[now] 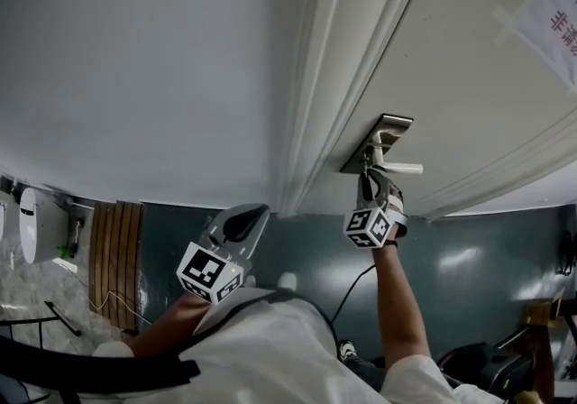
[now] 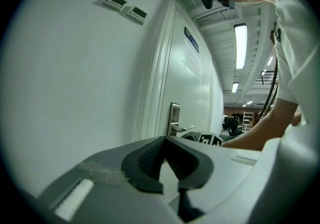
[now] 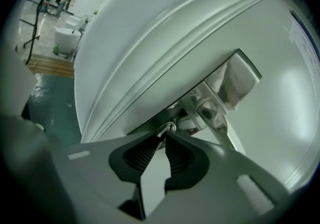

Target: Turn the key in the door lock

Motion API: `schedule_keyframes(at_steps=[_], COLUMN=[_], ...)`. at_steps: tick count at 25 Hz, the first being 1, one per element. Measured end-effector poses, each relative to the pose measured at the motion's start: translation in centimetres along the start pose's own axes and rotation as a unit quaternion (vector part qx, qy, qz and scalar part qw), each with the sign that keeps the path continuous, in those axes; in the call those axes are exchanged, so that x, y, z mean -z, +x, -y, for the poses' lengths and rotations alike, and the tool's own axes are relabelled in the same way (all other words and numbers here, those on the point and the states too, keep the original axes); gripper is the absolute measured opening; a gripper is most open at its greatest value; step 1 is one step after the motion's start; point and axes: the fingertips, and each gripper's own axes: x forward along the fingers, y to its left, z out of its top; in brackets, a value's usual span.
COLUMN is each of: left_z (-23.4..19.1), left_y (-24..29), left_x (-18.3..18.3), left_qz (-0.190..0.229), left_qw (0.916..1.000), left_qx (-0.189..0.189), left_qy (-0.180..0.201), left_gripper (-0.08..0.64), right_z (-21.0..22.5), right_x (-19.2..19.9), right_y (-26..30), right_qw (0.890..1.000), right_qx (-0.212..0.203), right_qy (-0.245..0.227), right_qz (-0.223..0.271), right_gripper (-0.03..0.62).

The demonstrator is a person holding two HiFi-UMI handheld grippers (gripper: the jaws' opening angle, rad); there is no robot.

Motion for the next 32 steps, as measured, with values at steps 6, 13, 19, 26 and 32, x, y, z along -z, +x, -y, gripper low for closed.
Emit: schedule_keyframes(at_steps=[6,13,19,26,32], left_z=[0.3,0.3,0.3,0.8,1.3], left_y=[0.1,0.0,-0.1,0.0,0.0], left_x=[0.2,0.2,0.1,-0.1,0.0], left_qz=[-0.001,0.002,0.002,0.005,0.005], left_qw=[1.0000,1.0000,1.0000,0.9999,0.9997], left_qx=[0.002,0.001,0.002,0.013,0.025], left_qy=[0.000,-0.002,-0.002,-0.001,-0.001], left_gripper=[0.004,0.003,0.003,0.003,0.003], right_z=[-0.3,-0.6,-0.7,-0.6,-0.2], right_x=[0.2,0.6,0.7,0.4,0.3], right_y=[0.0,-0.1,0.0,-0.3,-1.3], right_qw=[0.991,0.970,0.966,0.978,0.990], right_qx=[-0.013,-0.028,-0.030,-0.019,-0.014], right_qy=[-0.131,-0.242,-0.255,-0.207,-0.141], right_qz=[0.000,0.000,-0.007,-0.018,-0.015], right_gripper=[0.066,0.074,0.080,0.097,0.098])
